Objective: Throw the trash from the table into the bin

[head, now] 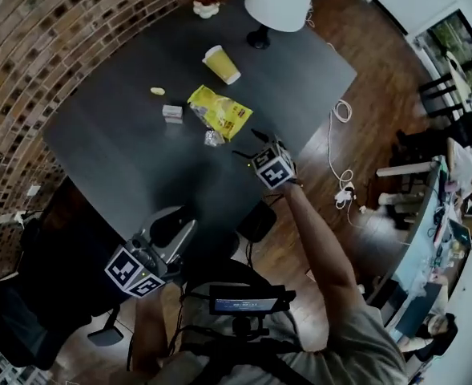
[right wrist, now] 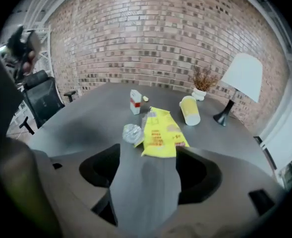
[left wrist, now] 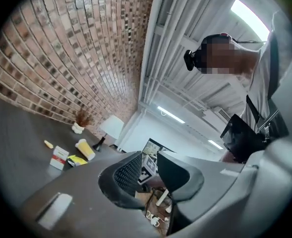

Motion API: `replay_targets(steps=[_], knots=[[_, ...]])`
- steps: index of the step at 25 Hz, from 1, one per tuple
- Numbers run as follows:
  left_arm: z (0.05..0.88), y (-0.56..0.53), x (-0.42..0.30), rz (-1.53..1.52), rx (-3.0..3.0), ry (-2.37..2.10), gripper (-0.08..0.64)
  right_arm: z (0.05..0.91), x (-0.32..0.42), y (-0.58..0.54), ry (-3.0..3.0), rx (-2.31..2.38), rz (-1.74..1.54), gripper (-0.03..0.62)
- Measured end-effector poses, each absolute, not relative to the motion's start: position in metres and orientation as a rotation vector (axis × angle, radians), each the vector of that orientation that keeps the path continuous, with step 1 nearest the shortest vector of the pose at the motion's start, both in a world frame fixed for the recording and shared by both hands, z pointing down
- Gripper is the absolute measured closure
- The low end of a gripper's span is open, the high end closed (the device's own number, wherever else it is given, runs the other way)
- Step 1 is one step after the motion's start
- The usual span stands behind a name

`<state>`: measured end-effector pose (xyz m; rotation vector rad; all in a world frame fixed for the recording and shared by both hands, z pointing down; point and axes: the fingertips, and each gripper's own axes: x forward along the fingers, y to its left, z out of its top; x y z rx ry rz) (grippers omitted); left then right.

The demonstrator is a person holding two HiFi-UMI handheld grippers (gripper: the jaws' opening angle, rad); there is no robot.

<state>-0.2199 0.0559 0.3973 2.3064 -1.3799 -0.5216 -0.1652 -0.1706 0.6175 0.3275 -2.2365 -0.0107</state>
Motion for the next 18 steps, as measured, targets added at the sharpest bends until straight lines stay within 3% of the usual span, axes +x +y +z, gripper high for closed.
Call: replay_targets(steps=[6,9,10,11,14,18], knots=[[0.415,0.081,-0.259,-0.507,2.161,-1.543,0.469,0.681,-0.263,-0.221,-2.037,0.276,-0.059,0.218],[0.418,0.09,-0.265,-0.481,2.135,-1.575,0.469,0.705,-0.251,-0.216,-2.024,0.264,0.107,0.339],[0.42,0.09,-0.267,-0.49,2.125,-1.571,0.468,0.702,-0.247,-0.212,-2.04,0.261,0.126,0.454],[0.423,0.088,-0.267,-0.503,2.116,-1.56,0.469,0.698,-0.243,-0.206,-2.049,0.248,0.11,0.499],[0.426,0.075,-0.251,-0.499,2.124,-1.512,0.469,0.693,-0.214,-0.185,-2.068,0.232,0.109,0.584],[0.41,0.036,-0.204,-0.449,2.248,-1.398,0.468,0.652,-0.138,-0.164,-2.257,0.336,0.224,0.586]])
